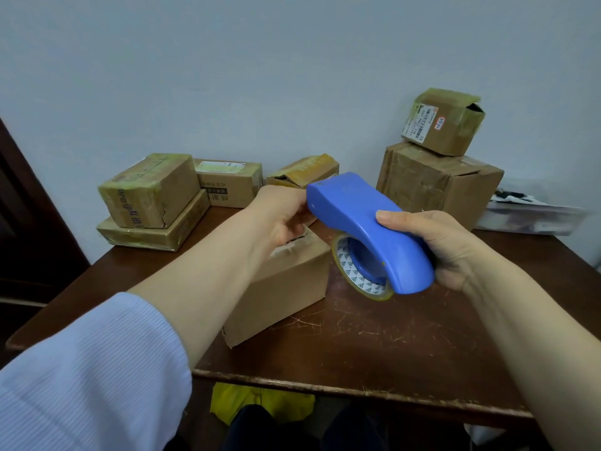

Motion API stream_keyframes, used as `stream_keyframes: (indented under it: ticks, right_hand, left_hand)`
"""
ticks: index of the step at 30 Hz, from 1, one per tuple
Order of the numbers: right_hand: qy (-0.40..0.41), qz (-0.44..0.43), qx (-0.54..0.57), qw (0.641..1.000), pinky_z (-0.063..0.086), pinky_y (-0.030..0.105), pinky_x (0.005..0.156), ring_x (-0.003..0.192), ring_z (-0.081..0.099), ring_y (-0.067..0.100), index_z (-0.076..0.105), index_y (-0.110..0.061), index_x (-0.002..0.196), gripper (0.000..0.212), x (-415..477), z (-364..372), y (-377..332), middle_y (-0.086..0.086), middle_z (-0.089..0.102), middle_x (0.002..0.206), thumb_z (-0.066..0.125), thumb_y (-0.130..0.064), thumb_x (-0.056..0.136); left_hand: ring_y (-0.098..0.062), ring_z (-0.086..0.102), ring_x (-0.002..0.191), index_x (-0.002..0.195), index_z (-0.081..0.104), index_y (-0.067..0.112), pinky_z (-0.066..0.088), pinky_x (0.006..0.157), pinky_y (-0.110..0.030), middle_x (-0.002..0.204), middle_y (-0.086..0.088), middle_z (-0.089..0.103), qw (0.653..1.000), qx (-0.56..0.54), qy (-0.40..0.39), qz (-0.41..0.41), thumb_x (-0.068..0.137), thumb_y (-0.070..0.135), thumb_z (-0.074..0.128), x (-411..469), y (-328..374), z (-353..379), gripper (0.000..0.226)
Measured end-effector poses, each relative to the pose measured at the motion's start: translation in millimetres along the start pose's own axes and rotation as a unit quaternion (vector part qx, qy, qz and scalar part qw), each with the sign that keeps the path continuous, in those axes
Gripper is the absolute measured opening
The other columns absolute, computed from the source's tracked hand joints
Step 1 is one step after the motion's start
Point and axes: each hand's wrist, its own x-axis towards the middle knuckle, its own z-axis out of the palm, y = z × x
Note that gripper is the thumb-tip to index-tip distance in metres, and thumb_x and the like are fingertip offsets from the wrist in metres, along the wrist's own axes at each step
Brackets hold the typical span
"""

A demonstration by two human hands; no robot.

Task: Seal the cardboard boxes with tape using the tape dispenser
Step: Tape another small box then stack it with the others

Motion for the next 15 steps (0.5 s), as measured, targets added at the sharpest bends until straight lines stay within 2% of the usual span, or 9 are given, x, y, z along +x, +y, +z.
stream_keyframes:
  ticks: [3, 6, 8, 10, 12, 15]
  right_hand:
    - [0.008, -0.027, -0.009, 1.000, 0.052, 0.023, 0.051, 0.057, 0.068, 0.017, 0.071, -0.002, 0.077, 0.036, 0, 5, 1, 0.009, 0.073, 0.071, 0.074, -0.031, 0.057]
    - [0.031, -0.041, -0.015, 0.999, 0.054, 0.025, 0.054, 0.058, 0.068, 0.018, 0.071, -0.005, 0.073, 0.035, 1, 14, 3, 0.009, 0.073, 0.071, 0.077, -0.036, 0.058]
    - [0.048, -0.042, -0.016, 0.998, 0.053, 0.023, 0.051, 0.054, 0.067, 0.016, 0.070, -0.005, 0.071, 0.029, -1, 16, 4, 0.007, 0.072, 0.067, 0.078, -0.033, 0.065]
    - [0.062, -0.039, -0.025, 0.997, 0.051, 0.022, 0.047, 0.052, 0.066, 0.015, 0.069, -0.005, 0.068, 0.028, -6, 11, 6, 0.006, 0.071, 0.064, 0.078, -0.032, 0.065]
    - [0.067, -0.027, -0.034, 0.997, 0.049, 0.022, 0.045, 0.049, 0.064, 0.015, 0.068, -0.005, 0.065, 0.032, -13, 4, 11, 0.007, 0.070, 0.062, 0.076, -0.035, 0.057]
    - [0.067, 0.000, -0.036, 0.997, 0.050, 0.023, 0.044, 0.047, 0.064, 0.017, 0.067, -0.006, 0.064, 0.030, -17, 0, 22, 0.008, 0.070, 0.061, 0.076, -0.034, 0.061]
  left_hand:
    - [-0.018, 0.041, 0.061, 0.064, 0.040, 0.021, 0.017, 0.041, -0.016, 0.051, 0.001, 0.040, 0.995, 0.077, 0.036, 0.052, 0.080, -0.002, 0.050, 12, 4, -6, 0.029]
    - [-0.020, 0.040, 0.054, 0.065, 0.039, 0.018, 0.018, 0.045, -0.019, 0.048, -0.001, 0.041, 0.985, 0.139, 0.059, 0.085, 0.082, -0.008, 0.045, 20, 12, -3, 0.032]
    - [-0.022, 0.039, 0.060, 0.065, 0.037, 0.017, 0.018, 0.049, -0.022, 0.050, -0.002, 0.041, 0.979, 0.172, 0.059, 0.094, 0.084, -0.012, 0.042, 27, 13, -1, 0.036]
    - [-0.020, 0.038, 0.056, 0.067, 0.043, 0.014, 0.024, 0.043, -0.016, 0.054, -0.004, 0.048, 0.983, 0.146, 0.071, 0.091, 0.084, -0.009, 0.053, 36, 14, -6, 0.030]
    - [-0.015, 0.042, 0.050, 0.077, 0.059, 0.007, 0.028, 0.037, -0.011, 0.065, -0.005, 0.059, 0.981, 0.136, 0.097, 0.102, 0.081, 0.003, 0.070, 43, 14, -18, 0.012]
    - [-0.014, 0.051, 0.060, 0.087, 0.067, 0.007, 0.034, 0.044, -0.017, 0.083, -0.008, 0.067, 0.981, 0.141, 0.086, 0.100, 0.082, 0.015, 0.073, 47, 11, -23, 0.011]
